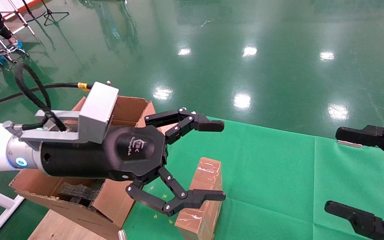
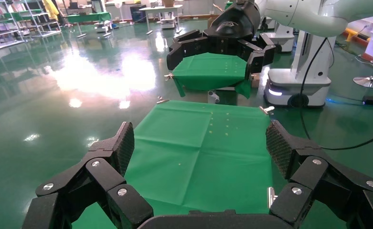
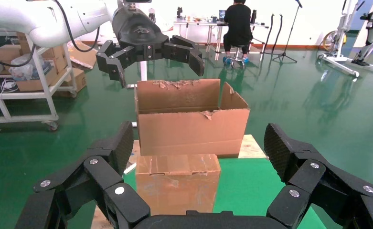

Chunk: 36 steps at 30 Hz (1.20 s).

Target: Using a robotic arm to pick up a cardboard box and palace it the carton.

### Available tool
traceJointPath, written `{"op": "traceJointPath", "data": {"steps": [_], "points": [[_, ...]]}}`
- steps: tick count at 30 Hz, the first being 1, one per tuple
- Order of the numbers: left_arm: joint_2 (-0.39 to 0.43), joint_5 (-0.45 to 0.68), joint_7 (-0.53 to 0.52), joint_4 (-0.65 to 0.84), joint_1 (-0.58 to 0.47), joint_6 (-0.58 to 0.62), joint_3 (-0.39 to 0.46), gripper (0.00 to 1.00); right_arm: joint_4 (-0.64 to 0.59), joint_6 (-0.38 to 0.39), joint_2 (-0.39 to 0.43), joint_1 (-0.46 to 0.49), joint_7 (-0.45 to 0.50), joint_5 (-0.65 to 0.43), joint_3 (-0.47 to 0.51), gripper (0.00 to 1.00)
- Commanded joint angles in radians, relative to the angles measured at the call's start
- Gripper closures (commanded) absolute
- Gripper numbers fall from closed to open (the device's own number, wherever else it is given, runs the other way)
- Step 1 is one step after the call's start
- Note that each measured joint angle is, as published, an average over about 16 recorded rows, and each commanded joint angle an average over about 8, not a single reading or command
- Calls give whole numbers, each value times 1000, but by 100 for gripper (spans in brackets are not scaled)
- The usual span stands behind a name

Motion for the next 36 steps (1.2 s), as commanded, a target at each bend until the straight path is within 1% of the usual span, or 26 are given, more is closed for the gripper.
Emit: {"op": "traceJointPath", "data": {"steps": [1,10,11,18,19,24,28,32,36], "points": [[0,0,0,0,0,0,0,0,0,0,0,0,0,0,0,0],[0,0,0,0,0,0,0,0,0,0,0,0,0,0,0,0],[0,0,0,0,0,0,0,0,0,0,0,0,0,0,0,7],[0,0,0,0,0,0,0,0,0,0,0,0,0,0,0,94],[0,0,0,0,0,0,0,0,0,0,0,0,0,0,0,100],[-1,-1,-10,3,-1,0,3,0,0,0,0,0,0,0,0,100],[-18,41,-62,-8,-32,-4,24,0,0,0,0,0,0,0,0,100],[-37,149,-169,-41,-113,-6,77,0,0,0,0,0,0,0,0,100],[-24,288,-298,-64,-234,18,153,0,0,0,0,0,0,0,0,100]]}}
